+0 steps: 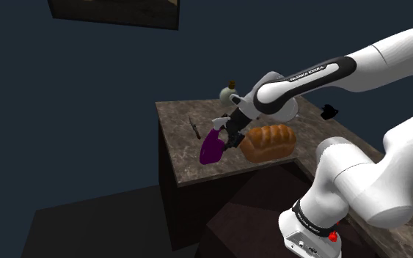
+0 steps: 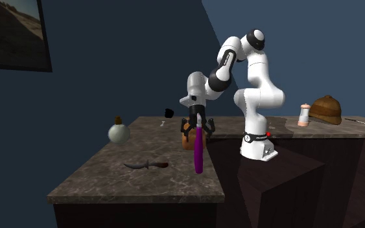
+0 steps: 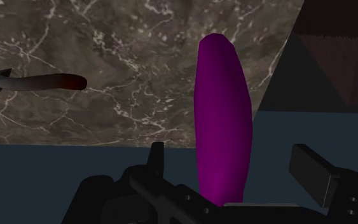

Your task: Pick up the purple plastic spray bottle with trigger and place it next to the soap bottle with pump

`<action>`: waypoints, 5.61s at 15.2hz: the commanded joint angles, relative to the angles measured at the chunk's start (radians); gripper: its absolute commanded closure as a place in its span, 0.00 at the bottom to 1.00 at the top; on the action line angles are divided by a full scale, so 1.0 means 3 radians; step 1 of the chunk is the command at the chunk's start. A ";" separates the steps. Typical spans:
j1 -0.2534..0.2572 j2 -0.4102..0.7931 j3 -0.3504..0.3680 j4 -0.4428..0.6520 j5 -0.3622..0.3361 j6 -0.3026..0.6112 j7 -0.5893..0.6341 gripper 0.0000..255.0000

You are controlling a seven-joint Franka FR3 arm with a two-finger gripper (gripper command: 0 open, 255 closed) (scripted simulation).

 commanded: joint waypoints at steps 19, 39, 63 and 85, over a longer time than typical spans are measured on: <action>0.0056 0.0023 -0.0012 0.0005 0.0030 0.0035 0.0005 1.00; -0.0732 -0.0558 0.0936 0.0352 -0.0357 -0.0988 0.0726 1.00; -0.0849 -0.0842 0.1417 0.1157 -0.0383 -0.2040 0.1213 1.00; -0.0539 -0.0246 0.0836 0.2328 -0.0285 -0.2656 0.0829 1.00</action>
